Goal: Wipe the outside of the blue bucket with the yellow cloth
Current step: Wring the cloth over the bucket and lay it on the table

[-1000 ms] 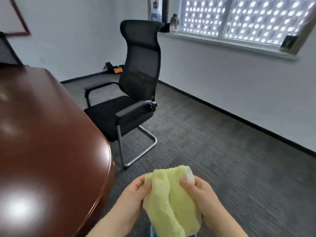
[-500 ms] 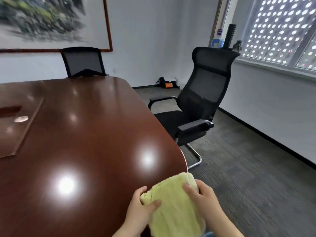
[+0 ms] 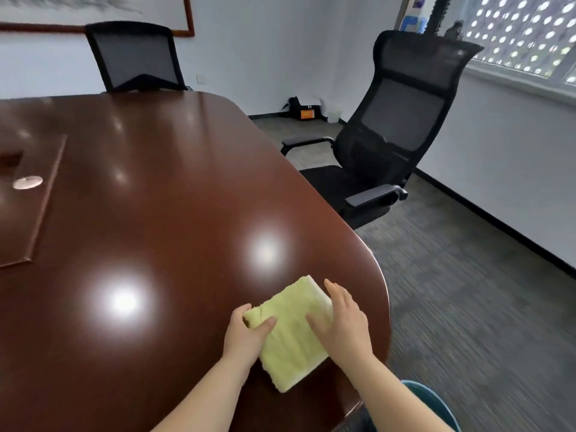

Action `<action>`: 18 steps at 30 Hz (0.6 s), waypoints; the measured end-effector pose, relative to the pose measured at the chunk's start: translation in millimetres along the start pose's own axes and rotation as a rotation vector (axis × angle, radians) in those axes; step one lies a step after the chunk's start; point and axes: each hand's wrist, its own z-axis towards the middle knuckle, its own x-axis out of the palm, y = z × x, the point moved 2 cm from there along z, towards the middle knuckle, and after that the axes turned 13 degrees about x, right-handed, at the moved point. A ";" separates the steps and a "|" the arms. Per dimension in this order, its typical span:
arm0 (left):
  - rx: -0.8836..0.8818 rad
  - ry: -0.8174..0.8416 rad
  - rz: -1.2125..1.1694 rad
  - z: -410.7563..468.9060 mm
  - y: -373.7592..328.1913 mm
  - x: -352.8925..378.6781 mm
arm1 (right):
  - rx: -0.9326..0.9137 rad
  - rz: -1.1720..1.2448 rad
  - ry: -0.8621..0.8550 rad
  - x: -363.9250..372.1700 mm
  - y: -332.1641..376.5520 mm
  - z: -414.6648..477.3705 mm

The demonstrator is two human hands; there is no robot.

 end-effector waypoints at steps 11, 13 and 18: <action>0.330 0.261 0.722 -15.3 22.8 2.5 | -0.051 -0.447 0.184 31.3 -25.3 -3.0; 0.329 0.262 0.759 -14.1 26.1 3.3 | -0.053 -0.473 0.192 31.5 -23.9 -1.1; 0.350 0.243 0.806 -14.5 25.6 1.8 | -0.063 -0.423 0.145 24.9 -20.1 -6.2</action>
